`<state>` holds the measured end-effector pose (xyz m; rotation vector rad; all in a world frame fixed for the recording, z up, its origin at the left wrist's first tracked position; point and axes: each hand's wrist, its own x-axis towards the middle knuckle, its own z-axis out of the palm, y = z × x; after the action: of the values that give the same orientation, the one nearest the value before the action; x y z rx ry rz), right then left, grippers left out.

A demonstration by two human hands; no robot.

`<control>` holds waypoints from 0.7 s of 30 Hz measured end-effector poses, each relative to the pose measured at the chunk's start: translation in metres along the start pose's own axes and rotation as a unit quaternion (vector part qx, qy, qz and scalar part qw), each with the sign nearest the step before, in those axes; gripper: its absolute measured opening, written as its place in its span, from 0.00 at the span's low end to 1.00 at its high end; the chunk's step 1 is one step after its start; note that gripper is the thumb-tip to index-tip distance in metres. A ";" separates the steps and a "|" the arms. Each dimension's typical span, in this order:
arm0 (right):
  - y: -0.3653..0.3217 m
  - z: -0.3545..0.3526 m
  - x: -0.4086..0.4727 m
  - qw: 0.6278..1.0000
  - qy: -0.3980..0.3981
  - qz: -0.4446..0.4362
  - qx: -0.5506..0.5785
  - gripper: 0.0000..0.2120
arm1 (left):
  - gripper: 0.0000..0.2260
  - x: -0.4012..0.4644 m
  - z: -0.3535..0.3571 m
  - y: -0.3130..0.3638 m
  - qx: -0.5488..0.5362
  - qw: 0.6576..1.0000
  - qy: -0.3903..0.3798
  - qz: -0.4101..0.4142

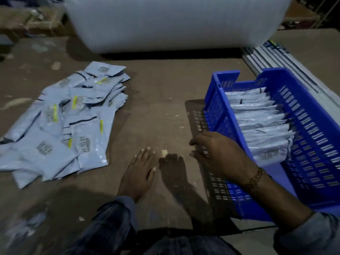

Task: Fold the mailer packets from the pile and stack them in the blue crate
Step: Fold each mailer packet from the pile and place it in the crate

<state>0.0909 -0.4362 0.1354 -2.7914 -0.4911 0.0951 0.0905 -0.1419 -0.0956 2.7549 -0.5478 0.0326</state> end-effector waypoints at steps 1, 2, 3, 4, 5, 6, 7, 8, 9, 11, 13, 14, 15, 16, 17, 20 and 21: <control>-0.005 0.007 0.005 1.000 -0.005 0.003 0.003 0.16 | 0.27 -0.010 -0.004 -0.007 -0.001 1.000 -0.001 0.009; -0.011 0.014 0.011 1.000 -0.011 0.005 0.007 0.15 | 0.27 -0.019 -0.008 -0.013 -0.002 1.000 -0.002 0.016; -0.018 0.021 0.017 1.000 -0.017 0.009 0.012 0.15 | 0.28 -0.026 -0.012 -0.019 -0.001 1.000 -0.006 0.023; -0.025 0.029 0.024 1.000 -0.022 0.012 0.017 0.15 | 0.28 -0.033 -0.017 -0.024 0.002 1.000 -0.010 0.029; -0.033 0.038 0.031 0.999 -0.025 0.014 0.024 0.14 | 0.28 -0.038 -0.021 -0.030 0.003 0.999 -0.014 0.035; -0.041 0.047 0.038 0.999 -0.028 0.013 0.032 0.14 | 0.28 -0.044 -0.024 -0.036 0.001 0.999 -0.017 0.039; -0.049 0.057 0.046 0.999 -0.031 0.011 0.041 0.13 | 0.28 -0.049 -0.028 -0.043 -0.003 0.999 -0.019 0.041; -0.057 0.067 0.055 0.998 -0.036 0.009 0.051 0.13 | 0.28 -0.054 -0.032 -0.049 -0.007 0.999 -0.019 0.044; -0.066 0.077 0.064 0.997 -0.043 0.009 0.059 0.13 | 0.28 -0.060 -0.035 -0.056 -0.011 0.999 -0.019 0.048; -0.083 0.097 0.085 0.996 -0.061 0.011 0.071 0.12 | 0.27 -0.069 -0.040 -0.068 -0.011 0.998 -0.022 0.056; -0.101 0.115 0.108 0.994 -0.075 0.006 0.075 0.13 | 0.27 -0.074 -0.044 -0.080 -0.007 0.997 -0.029 0.066; -0.109 0.125 0.119 0.994 -0.078 0.002 0.075 0.13 | 0.27 -0.075 -0.046 -0.086 -0.006 0.997 -0.033 0.070; -0.117 0.133 0.130 0.994 -0.082 0.002 0.075 0.13 | 0.27 -0.078 -0.048 -0.092 -0.003 0.997 -0.037 0.074; -0.124 0.141 0.139 0.994 -0.083 0.002 0.077 0.13 | 0.27 -0.083 -0.051 -0.099 0.003 0.996 -0.038 0.079; -0.131 0.148 0.148 0.993 -0.083 0.004 0.081 0.13 | 0.27 -0.089 -0.053 -0.106 0.009 0.996 -0.037 0.083; -0.147 0.166 0.166 0.992 -0.082 0.013 0.092 0.12 | 0.28 -0.110 -0.062 -0.132 0.001 0.997 -0.030 0.075; -0.152 0.172 0.170 0.992 -0.081 0.016 0.093 0.12 | 0.28 -0.118 -0.064 -0.140 0.000 0.998 -0.024 0.066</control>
<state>0.1818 -0.1930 0.0167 -2.6199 -0.4510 0.3591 0.0366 0.0443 -0.0893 2.7207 -0.7419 -0.0036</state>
